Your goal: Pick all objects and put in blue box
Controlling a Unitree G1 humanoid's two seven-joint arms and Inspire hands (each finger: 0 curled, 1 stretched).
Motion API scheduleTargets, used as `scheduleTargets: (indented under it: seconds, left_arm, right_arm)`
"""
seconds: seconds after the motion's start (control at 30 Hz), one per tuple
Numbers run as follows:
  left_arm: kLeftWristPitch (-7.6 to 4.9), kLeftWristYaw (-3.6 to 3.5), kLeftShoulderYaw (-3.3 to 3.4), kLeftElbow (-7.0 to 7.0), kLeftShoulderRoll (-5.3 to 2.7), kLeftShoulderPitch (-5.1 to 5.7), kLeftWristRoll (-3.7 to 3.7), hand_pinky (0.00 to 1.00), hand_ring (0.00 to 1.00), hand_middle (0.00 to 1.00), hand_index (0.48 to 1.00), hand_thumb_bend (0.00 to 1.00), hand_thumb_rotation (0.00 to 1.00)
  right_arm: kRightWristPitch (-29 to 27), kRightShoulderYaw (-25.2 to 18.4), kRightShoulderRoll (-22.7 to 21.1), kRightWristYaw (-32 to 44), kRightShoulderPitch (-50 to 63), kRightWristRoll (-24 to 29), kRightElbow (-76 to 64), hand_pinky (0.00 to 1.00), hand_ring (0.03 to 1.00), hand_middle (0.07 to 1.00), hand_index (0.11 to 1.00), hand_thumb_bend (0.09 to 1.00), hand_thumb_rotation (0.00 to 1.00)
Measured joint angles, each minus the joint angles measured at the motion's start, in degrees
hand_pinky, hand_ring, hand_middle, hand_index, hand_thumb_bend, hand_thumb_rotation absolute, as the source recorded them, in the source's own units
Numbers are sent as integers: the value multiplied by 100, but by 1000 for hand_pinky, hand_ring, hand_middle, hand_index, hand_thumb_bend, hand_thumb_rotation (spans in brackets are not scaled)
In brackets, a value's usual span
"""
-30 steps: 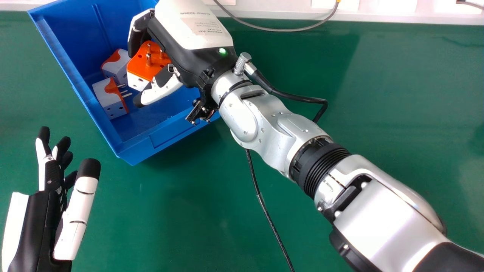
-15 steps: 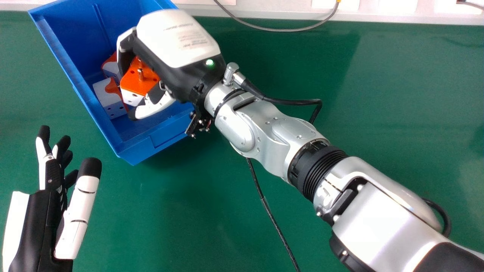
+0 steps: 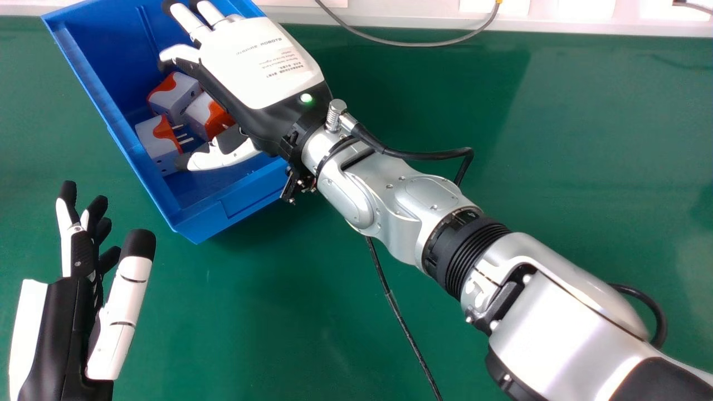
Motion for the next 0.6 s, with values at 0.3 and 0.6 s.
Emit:
scheduleTargets:
  seconds: [0.3, 0.6]
  left_arm:
    - [0, -4, 0, 0, 2, -25, -8, 927, 973, 988, 997, 621, 963]
    - [-1, -5, 25, 20, 27, -114, -7, 928, 974, 988, 997, 628, 965]
  right_arm:
    - [60, 13, 0, -46, 0, -1, -3, 915, 1000, 1000, 1000, 419, 596]
    - [-93, 60, -75, -616, 467, -12, -830, 927, 1000, 1000, 1000, 403, 601]
